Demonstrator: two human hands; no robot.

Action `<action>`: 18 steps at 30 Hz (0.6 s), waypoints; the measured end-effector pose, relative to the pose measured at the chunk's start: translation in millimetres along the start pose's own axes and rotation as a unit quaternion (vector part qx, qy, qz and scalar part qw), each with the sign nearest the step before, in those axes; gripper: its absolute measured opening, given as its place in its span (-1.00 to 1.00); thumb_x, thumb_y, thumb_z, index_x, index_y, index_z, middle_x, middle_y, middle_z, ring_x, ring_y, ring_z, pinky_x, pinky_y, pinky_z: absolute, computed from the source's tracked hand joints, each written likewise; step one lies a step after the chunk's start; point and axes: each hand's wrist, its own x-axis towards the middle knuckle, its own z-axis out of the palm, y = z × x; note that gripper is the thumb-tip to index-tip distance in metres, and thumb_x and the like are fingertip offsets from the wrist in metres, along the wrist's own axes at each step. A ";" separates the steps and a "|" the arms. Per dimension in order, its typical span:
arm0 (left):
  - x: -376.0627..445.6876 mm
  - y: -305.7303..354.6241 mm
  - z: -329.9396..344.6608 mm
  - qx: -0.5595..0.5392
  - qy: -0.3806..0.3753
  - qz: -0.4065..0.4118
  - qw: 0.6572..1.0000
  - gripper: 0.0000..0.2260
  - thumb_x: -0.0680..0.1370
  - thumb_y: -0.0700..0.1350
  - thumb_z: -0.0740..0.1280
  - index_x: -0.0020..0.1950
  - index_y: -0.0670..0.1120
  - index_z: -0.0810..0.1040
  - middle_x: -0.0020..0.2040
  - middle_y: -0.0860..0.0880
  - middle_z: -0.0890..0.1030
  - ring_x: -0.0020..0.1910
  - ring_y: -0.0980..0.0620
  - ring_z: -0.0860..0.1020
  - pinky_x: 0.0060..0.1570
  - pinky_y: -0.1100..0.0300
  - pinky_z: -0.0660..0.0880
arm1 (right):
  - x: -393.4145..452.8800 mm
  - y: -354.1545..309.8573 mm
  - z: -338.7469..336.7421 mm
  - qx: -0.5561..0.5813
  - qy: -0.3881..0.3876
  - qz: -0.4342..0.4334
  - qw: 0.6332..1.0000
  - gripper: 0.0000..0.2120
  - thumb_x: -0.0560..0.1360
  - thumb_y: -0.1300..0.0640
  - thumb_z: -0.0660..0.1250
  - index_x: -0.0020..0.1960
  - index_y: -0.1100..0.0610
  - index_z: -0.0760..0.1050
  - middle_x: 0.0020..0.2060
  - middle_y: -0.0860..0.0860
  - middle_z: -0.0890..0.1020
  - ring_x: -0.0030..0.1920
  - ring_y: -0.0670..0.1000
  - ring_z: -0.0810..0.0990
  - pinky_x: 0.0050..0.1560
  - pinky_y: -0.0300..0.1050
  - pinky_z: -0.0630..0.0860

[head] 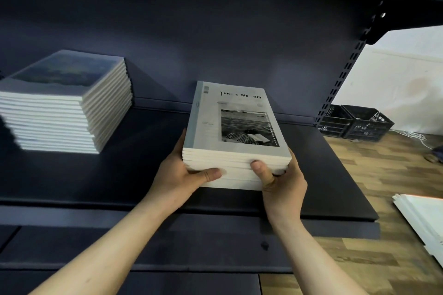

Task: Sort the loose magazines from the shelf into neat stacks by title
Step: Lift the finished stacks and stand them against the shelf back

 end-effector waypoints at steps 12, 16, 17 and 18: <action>-2.2 4.9 -12.8 0.109 -0.054 -0.020 0.992 -0.07 0.20 -0.19 0.67 0.49 0.05 0.31 -0.06 0.54 0.53 0.00 0.53 0.49 -0.09 0.63 0.38 | -0.9 -4.5 -16.2 0.016 -0.132 0.038 0.990 0.00 0.23 0.17 0.67 0.53 -0.02 0.20 0.07 -0.39 0.59 0.11 -0.40 0.53 0.01 -0.52 0.44; -3.5 1.0 -20.0 0.151 -0.034 -0.022 0.988 -0.16 0.29 -0.13 0.63 0.47 0.12 0.31 -0.12 0.56 0.51 -0.05 0.61 0.44 -0.12 0.66 0.35 | 2.5 -1.1 -19.8 -0.018 -0.164 0.040 0.985 0.03 0.19 0.22 0.68 0.47 -0.16 0.18 0.10 -0.50 0.50 0.17 -0.43 0.44 0.03 -0.55 0.40; -3.6 0.0 -19.7 0.158 -0.026 -0.022 0.987 -0.19 0.30 -0.11 0.63 0.46 0.12 0.32 -0.12 0.52 0.52 -0.07 0.61 0.43 -0.12 0.66 0.35 | 3.3 -0.5 -19.2 -0.020 -0.159 0.045 0.986 0.02 0.19 0.22 0.68 0.45 -0.17 0.19 0.08 -0.51 0.50 0.16 -0.44 0.44 0.01 -0.57 0.39; -4.2 -0.2 -18.3 0.163 -0.022 -0.021 0.986 -0.20 0.30 -0.10 0.63 0.45 0.12 0.33 -0.11 0.48 0.50 -0.08 0.62 0.42 -0.12 0.66 0.35 | 3.1 0.4 -19.1 -0.024 -0.155 0.050 0.986 0.00 0.20 0.22 0.68 0.44 -0.18 0.20 0.06 -0.51 0.51 0.14 -0.45 0.44 0.00 -0.58 0.39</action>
